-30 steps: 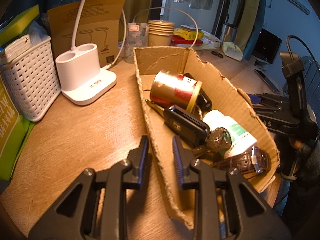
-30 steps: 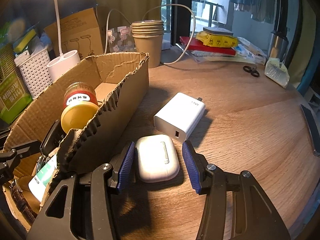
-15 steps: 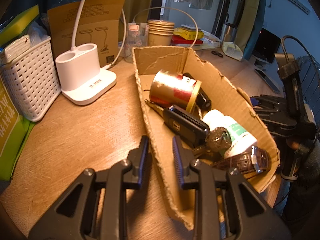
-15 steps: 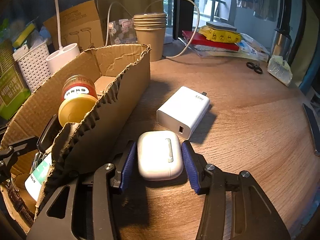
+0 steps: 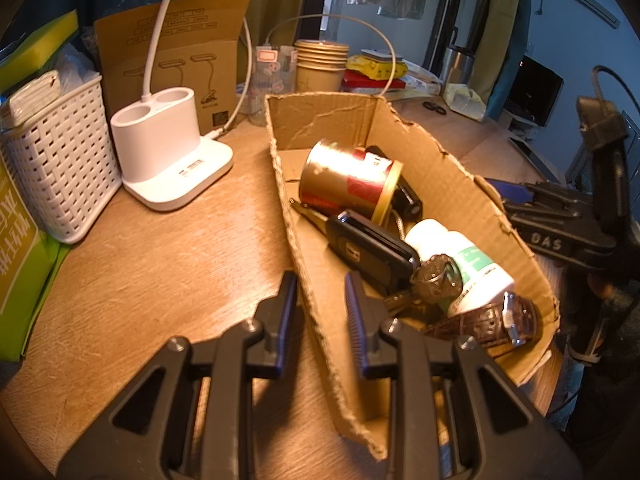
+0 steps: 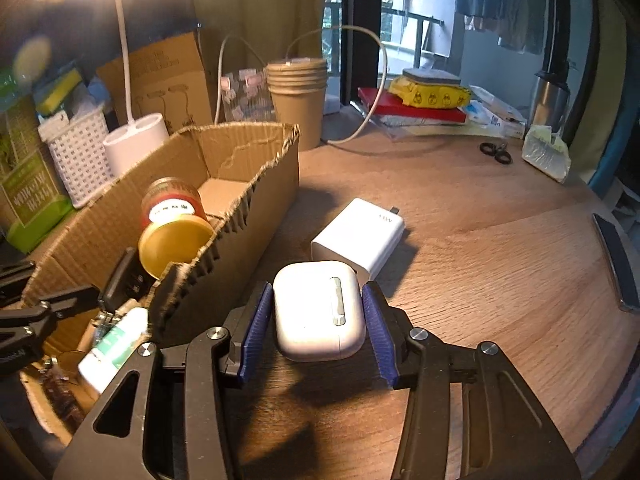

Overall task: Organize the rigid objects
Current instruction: 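Carry the earbuds case with the right gripper over the box, then lower the earbuds case into the box and open the right gripper, then move the right gripper to the white wall charger and grasp it, then lift the charger with the right gripper over the box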

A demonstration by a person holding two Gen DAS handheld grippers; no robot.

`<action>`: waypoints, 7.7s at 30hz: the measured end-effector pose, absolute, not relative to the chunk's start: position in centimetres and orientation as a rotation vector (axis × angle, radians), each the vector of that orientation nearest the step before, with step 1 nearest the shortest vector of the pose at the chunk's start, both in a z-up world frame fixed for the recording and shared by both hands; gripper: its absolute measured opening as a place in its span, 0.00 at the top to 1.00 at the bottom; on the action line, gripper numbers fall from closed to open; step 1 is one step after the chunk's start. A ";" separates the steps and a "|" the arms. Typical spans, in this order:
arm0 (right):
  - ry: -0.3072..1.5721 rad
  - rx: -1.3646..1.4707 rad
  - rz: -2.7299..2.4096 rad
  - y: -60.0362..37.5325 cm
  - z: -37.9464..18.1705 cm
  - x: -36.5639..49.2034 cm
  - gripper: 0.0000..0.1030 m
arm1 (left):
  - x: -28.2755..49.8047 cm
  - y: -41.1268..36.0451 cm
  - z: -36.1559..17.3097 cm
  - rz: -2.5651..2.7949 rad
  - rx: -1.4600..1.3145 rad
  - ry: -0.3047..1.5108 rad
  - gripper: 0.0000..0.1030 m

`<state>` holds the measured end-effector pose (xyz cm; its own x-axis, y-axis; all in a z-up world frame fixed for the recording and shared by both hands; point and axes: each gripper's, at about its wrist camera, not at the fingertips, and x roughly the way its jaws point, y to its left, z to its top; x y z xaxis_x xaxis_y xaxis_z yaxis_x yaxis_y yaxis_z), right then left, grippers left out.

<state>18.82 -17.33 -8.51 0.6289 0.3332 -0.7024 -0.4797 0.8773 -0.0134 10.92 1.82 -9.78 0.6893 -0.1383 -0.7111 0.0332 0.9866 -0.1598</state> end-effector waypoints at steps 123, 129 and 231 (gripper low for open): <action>0.634 -0.074 0.322 -20.2 -3.2 16.8 0.40 | 11.0 1.8 -9.9 -0.081 -0.140 0.802 0.75; 0.657 -0.068 0.316 -20.8 -4.4 18.9 0.40 | 11.0 1.8 -9.9 -0.081 -0.141 0.803 0.75; 0.641 -0.082 0.552 -13.6 -0.4 19.6 0.35 | 11.0 1.8 -9.8 -0.081 -0.127 0.800 0.75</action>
